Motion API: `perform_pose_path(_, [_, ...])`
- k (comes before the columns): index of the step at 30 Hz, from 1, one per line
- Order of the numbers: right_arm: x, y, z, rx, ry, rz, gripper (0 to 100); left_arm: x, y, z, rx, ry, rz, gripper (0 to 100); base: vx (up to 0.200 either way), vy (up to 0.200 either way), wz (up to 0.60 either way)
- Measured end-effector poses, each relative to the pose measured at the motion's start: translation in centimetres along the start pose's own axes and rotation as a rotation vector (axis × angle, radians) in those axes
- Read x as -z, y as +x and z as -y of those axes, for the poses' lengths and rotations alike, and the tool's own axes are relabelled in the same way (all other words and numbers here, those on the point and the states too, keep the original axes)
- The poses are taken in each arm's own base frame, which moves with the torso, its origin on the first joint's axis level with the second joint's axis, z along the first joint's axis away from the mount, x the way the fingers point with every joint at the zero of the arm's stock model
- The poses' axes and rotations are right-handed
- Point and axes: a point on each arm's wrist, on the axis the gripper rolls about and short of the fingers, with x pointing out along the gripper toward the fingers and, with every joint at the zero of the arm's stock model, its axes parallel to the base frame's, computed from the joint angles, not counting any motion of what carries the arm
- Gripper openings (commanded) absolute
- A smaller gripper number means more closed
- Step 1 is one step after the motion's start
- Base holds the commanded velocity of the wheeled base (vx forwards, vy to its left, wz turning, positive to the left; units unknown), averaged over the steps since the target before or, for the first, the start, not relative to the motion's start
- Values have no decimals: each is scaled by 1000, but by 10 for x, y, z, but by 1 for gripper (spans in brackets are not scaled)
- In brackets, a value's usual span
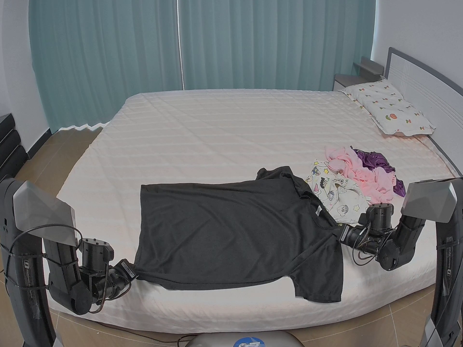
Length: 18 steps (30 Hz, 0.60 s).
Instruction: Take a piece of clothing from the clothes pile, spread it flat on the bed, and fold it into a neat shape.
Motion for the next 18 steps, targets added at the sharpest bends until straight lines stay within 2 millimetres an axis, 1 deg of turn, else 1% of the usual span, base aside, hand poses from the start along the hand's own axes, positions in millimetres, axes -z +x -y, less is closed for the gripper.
perform_pose_path(2, [0,2,-2,-5,-3,2,100,0,0,0,0,0,0,0,0,0,0])
perform_pose_path(5, [5,2,-1,0,-6,-12,100,0,0,0,0,0,0,0,0,0,0])
perform_pose_path(7, [8,2,0,12,-5,-21,100,0,0,0,0,0,0,0,0,0,0])
perform_pose_path(11, [5,-4,7,64,7,-8,100,0,0,0,0,-1,0,0,0,0,0])
perform_pose_path(14, [4,-12,10,84,17,-9,100,0,0,0,0,-1,-1,0,0,0,0])
perform_pose_path(18, [12,-33,10,91,29,-57,100,0,0,0,1,-2,0,0,0,0,0])
